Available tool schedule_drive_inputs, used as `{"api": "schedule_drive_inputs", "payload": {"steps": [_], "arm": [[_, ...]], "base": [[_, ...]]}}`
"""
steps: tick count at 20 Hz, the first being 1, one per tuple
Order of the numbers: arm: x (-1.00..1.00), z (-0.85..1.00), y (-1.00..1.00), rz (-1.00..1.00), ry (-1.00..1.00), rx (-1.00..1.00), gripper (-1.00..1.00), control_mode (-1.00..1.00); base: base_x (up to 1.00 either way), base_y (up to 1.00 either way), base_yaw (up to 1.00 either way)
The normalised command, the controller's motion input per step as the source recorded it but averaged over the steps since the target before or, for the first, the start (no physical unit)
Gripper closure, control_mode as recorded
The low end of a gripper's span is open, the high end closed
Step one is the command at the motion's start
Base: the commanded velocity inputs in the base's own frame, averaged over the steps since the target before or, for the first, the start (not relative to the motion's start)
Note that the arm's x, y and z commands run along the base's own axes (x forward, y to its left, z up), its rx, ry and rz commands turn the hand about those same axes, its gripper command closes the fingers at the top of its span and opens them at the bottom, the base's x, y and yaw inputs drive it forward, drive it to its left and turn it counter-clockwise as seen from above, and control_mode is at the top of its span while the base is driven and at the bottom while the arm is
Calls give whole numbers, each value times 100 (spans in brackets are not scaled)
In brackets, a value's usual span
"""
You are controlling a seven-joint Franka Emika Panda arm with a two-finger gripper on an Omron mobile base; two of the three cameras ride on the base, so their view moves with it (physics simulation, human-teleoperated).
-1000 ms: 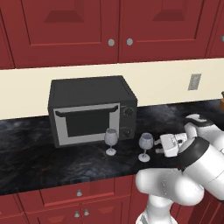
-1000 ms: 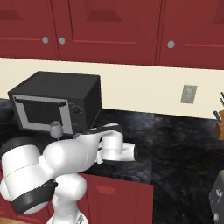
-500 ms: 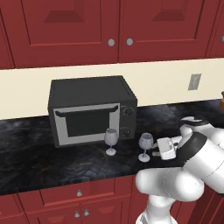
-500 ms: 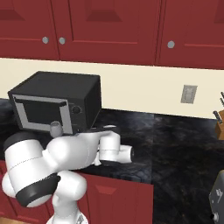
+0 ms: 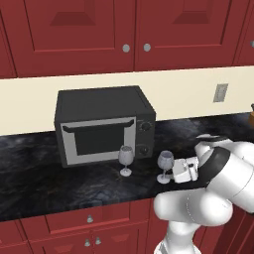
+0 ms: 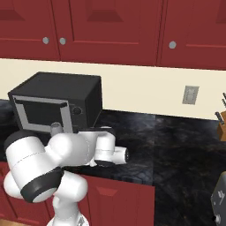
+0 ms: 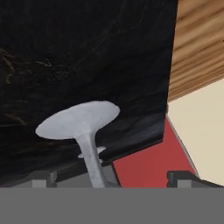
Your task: Retrieve the wine glasses from the counter and place one next to each plate.
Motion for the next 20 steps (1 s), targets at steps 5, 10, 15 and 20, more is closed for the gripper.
{"api": "schedule_drive_inputs", "payload": {"steps": [5,10,15,20], "arm": [[11,-4,0,-9,1,0,-100,-100],[12,-15,14,-12,2,0,-100,-100],[1,-7,13,-9,0,0,-100,-100],[-8,17,2,-3,-6,0,100,-100]], "base": [[0,0,0],[0,0,0],[0,0,0],[0,0,0]]}}
